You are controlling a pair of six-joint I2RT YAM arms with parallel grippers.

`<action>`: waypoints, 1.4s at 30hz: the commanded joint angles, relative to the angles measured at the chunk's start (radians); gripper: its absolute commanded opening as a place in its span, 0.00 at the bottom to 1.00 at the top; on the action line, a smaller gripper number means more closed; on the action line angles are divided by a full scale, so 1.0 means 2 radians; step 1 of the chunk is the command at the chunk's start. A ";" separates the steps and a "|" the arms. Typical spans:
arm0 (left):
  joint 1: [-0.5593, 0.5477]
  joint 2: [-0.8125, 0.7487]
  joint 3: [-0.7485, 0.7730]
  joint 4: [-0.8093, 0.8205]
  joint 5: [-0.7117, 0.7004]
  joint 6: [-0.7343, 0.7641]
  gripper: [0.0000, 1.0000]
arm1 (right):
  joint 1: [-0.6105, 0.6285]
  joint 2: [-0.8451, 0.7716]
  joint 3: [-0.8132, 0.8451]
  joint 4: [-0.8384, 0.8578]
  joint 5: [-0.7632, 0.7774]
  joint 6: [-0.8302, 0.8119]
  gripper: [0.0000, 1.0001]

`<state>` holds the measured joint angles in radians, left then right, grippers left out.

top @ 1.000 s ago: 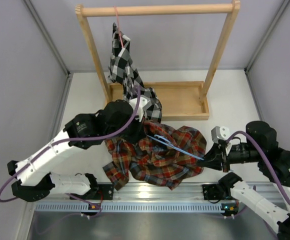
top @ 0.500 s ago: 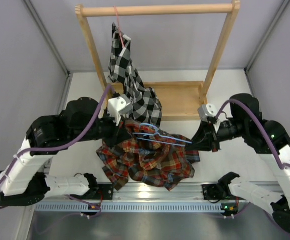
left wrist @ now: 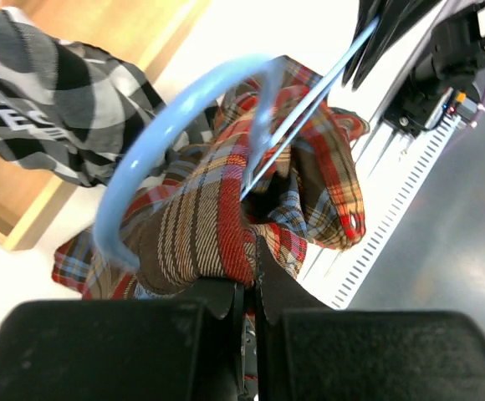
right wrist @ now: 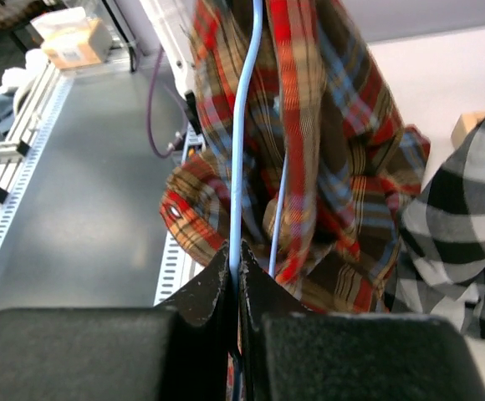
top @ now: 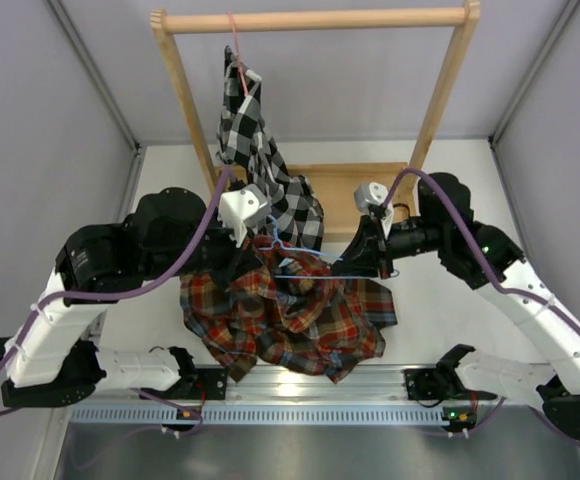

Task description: Place the shirt on the hanger

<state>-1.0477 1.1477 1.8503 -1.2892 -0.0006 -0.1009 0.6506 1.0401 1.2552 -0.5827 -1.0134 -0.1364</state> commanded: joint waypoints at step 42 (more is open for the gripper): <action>0.000 0.005 -0.014 0.001 -0.106 -0.021 0.07 | 0.159 -0.079 -0.259 0.524 0.231 0.258 0.00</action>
<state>-1.0470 1.1656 1.8118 -1.3094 -0.1478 -0.1192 0.9398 0.9218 0.7708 0.2611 -0.6029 0.3477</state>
